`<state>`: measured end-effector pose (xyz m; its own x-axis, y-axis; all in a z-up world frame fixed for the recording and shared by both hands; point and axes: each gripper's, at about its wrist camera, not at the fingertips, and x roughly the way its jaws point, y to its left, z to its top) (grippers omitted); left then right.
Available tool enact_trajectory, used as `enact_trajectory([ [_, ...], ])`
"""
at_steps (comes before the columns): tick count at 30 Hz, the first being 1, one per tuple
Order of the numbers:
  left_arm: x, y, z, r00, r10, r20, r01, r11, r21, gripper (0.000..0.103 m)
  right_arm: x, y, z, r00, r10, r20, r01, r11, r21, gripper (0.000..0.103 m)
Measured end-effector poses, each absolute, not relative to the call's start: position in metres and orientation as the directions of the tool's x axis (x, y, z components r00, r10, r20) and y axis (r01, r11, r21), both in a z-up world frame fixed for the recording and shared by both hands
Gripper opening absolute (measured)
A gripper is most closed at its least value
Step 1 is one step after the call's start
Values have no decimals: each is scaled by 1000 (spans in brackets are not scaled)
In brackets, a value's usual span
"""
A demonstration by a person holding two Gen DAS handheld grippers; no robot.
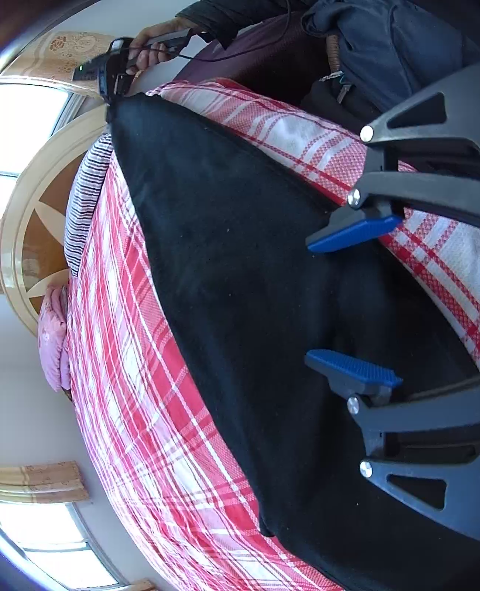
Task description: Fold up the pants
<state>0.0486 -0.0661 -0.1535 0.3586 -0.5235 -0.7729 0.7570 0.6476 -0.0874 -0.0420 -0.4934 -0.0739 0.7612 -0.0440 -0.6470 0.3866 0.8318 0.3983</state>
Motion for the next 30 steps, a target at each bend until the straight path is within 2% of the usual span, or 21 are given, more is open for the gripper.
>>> enact_trajectory([
  [2,47,-68,-154,369,-517,-773,760,646,-69,62,-32,-504,-90,720,-60,-692,437,814,384,7],
  [3,47,-69,-154,372,-512,-774,761,645,-61,62,-29,-507,-97,702,-77,-708,461,807,369,15],
  [4,47,-70,-154,375,-509,-775,763,644,-54,62,-31,-513,-100,683,-111,-722,498,794,349,37],
  [5,47,-69,-154,376,-507,-775,764,643,-50,62,-36,-518,-100,679,-129,-723,522,776,352,44],
  [6,46,-68,-153,377,-507,-775,763,644,-51,62,-45,-524,-100,699,-112,-706,514,765,387,48],
  [8,47,-65,-153,377,-507,-775,759,648,-55,62,-65,-526,-89,731,-110,-674,506,749,427,48],
  [11,45,-60,-152,390,-501,-773,751,659,-47,62,-82,-508,-73,736,-197,-647,505,797,331,48],
  [15,47,-49,-152,416,-482,-771,721,692,-44,62,-94,-471,-67,791,-58,-610,333,877,348,48],
  [17,50,-45,-153,423,-476,-771,707,706,-47,62,-89,-454,-78,778,28,-627,249,903,350,48],
  [20,51,-41,-155,425,-473,-772,697,715,-55,62,-67,-445,-112,659,-58,-750,328,919,217,48],
  [24,46,-37,-149,452,-464,-761,688,725,-33,62,-62,-430,-106,649,-128,-750,333,934,128,48],
  [30,44,-27,-160,444,-451,-774,686,727,-30,66,-51,-390,-98,677,-35,-735,191,973,130,48],
])
